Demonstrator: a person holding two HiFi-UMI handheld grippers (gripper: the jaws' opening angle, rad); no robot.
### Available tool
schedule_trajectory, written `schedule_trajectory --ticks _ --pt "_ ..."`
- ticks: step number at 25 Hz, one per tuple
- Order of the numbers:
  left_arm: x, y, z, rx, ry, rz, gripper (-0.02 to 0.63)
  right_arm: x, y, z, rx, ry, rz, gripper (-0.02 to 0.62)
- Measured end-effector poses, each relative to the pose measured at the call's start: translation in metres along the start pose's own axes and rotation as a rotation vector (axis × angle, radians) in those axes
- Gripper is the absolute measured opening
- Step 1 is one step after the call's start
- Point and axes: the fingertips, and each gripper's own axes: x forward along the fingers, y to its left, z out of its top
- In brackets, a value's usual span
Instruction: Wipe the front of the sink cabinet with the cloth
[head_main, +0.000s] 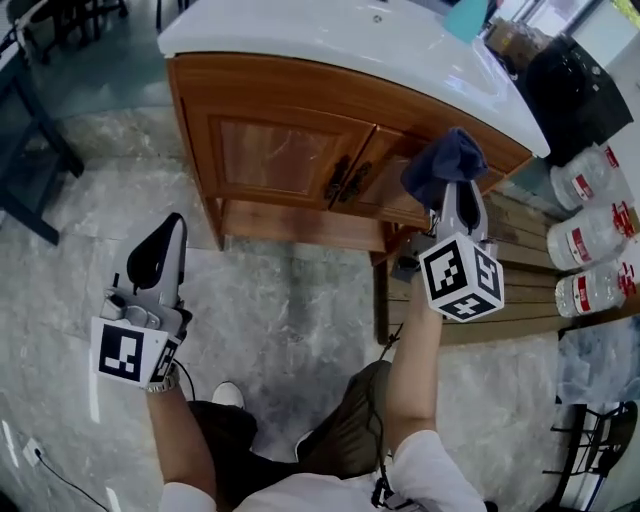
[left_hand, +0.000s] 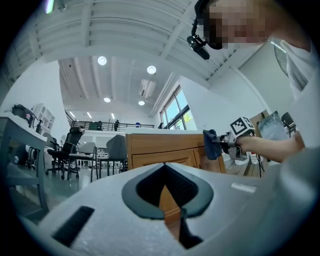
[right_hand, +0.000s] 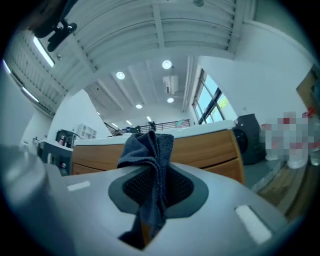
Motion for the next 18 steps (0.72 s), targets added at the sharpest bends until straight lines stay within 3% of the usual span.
schedule_trajectory --ticks 4,11,18 --pt "-0.007 0.01 0.001 -0.017 -0.007 0.038 0.001 0.009 0.089 -0.032 0.009 0.049 0.216 0.069" --pt "-0.009 0.015 0.003 -0.011 -0.007 0.057 0.001 0.02 0.207 -0.093 -0.098 0.164 0.471 0.071" --pt "-0.009 0.02 -0.002 -0.018 0.005 0.061 0.001 0.036 0.265 -0.124 -0.141 0.199 0.565 0.071"
